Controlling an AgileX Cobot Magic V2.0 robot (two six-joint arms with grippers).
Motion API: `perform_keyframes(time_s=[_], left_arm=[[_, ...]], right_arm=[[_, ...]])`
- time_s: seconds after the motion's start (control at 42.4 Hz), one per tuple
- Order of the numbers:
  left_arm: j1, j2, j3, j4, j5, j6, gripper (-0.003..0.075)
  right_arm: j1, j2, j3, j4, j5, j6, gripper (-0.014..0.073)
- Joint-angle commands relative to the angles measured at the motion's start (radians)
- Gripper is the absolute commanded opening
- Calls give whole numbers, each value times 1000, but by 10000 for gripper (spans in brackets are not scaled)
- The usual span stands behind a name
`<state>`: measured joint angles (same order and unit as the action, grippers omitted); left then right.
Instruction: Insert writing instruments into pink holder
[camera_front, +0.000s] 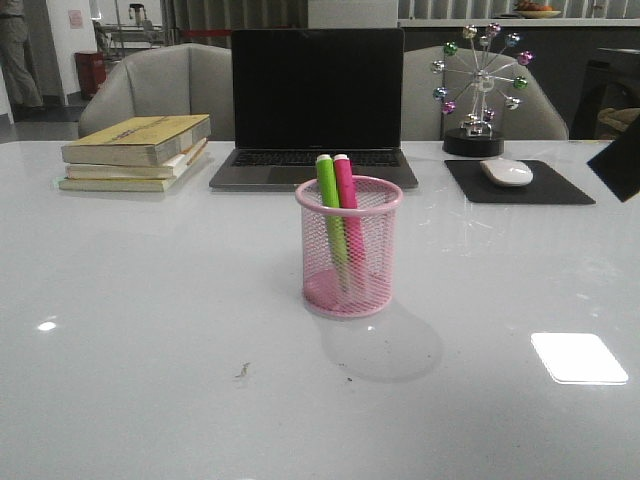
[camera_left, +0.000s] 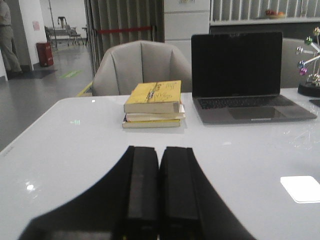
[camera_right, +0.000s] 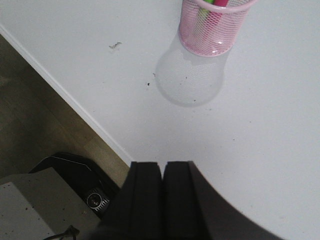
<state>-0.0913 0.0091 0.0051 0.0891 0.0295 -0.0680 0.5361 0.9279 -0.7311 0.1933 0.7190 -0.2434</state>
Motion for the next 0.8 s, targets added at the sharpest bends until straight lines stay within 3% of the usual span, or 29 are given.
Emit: perform_keyframes(time_s=[0.0, 0.779], left_arm=[[2, -16, 4, -57, -108, 62, 92], [-26, -35, 4, -75, -118, 84, 91]], right_arm=[[-7, -14, -29, 6, -51, -6, 69], [-7, -14, -29, 6, -47, -6, 69]])
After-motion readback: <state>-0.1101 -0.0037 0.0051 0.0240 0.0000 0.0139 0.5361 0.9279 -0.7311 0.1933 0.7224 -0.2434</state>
